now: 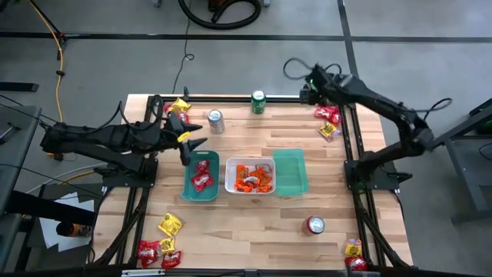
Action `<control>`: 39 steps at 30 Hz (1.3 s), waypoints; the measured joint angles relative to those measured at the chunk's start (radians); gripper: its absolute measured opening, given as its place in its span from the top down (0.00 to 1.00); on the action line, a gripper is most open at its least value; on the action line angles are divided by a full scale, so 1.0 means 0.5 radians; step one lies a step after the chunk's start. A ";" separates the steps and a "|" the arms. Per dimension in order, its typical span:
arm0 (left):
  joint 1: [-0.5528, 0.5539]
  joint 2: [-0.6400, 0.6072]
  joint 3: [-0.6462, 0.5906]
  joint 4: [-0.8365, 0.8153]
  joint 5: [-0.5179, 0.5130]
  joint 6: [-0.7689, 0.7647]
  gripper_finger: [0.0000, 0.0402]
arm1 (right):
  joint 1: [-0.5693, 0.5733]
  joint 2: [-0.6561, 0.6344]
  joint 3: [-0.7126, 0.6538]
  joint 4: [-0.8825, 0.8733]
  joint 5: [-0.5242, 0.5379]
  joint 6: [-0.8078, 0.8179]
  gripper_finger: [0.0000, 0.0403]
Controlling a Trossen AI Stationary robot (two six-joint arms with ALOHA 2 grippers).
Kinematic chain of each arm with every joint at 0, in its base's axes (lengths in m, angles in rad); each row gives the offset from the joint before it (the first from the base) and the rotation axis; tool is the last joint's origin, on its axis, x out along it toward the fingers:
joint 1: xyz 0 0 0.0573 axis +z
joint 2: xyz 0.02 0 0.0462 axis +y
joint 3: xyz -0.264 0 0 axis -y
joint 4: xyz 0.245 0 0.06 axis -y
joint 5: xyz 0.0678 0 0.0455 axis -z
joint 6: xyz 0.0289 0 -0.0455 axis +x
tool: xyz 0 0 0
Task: Sort candy
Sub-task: Put the red candy into the green bin
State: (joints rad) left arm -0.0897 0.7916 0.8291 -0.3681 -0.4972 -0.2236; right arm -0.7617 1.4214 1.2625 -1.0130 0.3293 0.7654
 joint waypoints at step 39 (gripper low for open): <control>0.860 0.244 0.000 0.158 0.572 -0.105 0.46 | -0.664 0.940 -0.004 0.117 -0.371 -0.272 0.52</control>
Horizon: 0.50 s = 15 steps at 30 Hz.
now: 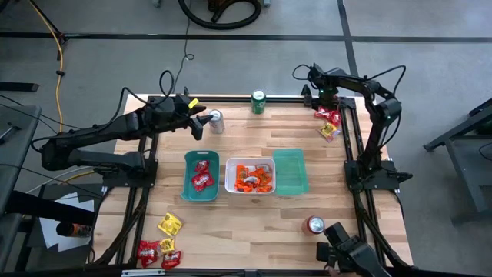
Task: Sort candy
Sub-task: Put the red candy into the green bin
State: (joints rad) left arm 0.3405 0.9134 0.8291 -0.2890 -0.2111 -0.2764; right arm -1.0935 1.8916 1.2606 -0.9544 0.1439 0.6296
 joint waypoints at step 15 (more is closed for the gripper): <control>-0.001 -0.009 0.000 0.015 0.000 0.014 0.46 | 0.016 0.129 0.004 0.030 -0.024 -0.093 0.66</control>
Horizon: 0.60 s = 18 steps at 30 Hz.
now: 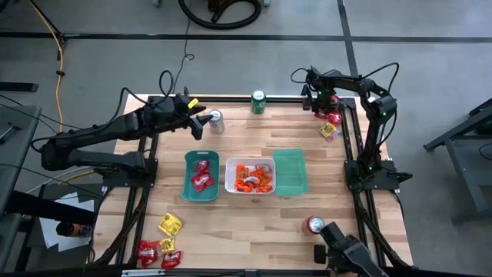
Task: Sort candy
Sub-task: Put the red candy into the green bin
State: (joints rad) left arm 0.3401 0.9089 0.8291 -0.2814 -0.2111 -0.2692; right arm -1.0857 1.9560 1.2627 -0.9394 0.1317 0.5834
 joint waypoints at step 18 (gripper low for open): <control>0.000 -0.324 -0.001 0.060 0.041 0.262 0.46 | 0.505 -0.948 -0.007 0.096 -0.295 -0.397 0.98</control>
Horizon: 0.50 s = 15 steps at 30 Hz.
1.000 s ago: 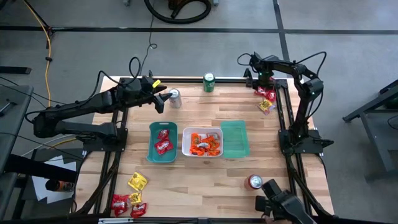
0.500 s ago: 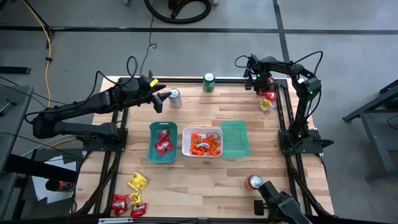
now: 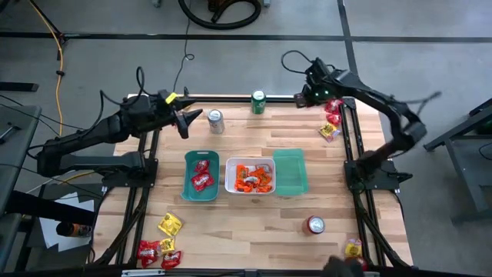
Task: Sort candy
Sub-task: Put the red candy into the green bin
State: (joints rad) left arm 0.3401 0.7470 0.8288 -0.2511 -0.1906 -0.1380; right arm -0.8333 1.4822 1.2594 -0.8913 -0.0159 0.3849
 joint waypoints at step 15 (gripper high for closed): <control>-0.070 0.038 -0.546 0.907 0.742 -0.586 0.46 | 1.301 -0.395 0.003 0.591 -0.121 0.048 0.99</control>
State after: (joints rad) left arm 0.3052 0.7662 0.5556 0.2023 0.1805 -0.4310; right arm -0.1829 1.2847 1.2610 -0.5961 -0.0766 0.4091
